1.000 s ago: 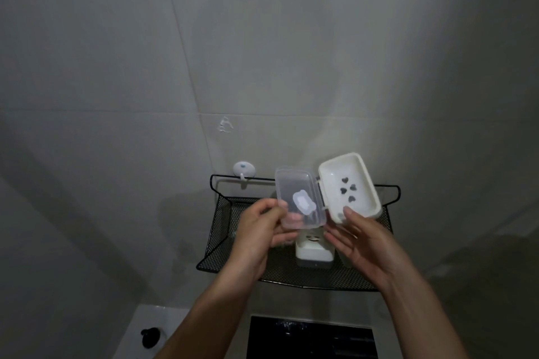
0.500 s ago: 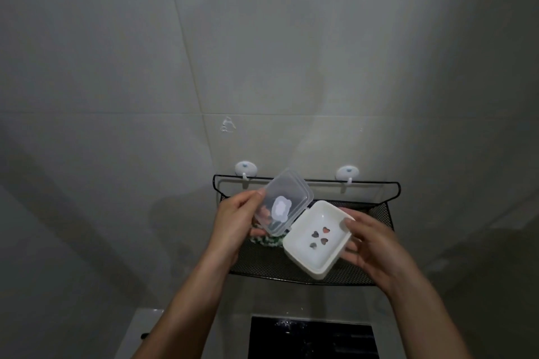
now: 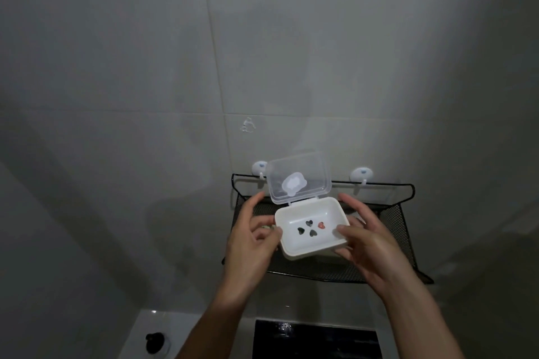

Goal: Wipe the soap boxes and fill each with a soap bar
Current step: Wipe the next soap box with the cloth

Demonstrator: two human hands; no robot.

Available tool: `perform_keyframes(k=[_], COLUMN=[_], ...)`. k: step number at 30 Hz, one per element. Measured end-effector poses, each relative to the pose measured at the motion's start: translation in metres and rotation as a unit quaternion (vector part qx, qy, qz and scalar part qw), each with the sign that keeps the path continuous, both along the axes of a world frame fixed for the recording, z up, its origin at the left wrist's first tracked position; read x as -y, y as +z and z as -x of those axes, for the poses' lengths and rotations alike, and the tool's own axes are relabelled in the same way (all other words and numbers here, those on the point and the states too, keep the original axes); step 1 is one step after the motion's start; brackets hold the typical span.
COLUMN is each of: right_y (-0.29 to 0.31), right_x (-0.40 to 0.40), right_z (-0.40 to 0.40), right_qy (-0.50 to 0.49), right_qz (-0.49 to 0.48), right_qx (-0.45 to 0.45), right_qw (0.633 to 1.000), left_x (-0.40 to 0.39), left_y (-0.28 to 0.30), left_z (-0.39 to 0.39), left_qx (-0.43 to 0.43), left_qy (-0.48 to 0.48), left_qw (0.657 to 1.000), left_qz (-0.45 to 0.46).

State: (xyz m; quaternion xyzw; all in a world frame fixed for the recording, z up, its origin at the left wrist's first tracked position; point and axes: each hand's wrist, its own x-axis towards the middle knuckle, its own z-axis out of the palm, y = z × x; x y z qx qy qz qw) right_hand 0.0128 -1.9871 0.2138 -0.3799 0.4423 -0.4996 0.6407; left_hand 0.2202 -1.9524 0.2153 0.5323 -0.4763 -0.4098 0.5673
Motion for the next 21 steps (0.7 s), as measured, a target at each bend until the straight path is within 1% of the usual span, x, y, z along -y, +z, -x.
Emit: perform_keyframes(k=[3, 10, 16, 21], right_y=[0.002, 0.001, 0.005, -0.002], right_x=[-0.005, -0.008, 0.002, 0.009], right_z=[-0.018, -0.065, -0.114, -0.156], right_qy=[0.021, 0.091, 0.176, 0.248], right_qz=[0.03, 0.078, 0.106, 0.124], right_qx=[-0.046, -0.081, -0.101, -0.106], right_qw=[0.998, 0.989, 0.973, 0.955], left_x=[-0.007, -0.03, -0.055, -0.084], left_y=[-0.002, -0.01, -0.015, -0.016], left_z=[-0.018, -0.063, -0.099, -0.112], left_qx=[0.024, 0.027, 0.023, 0.017], left_qy=[0.004, 0.049, 0.138, 0.245], left_qw=[1.0, 0.998, 0.99, 0.969], left_qz=[-0.003, 0.008, 0.017, 0.009])
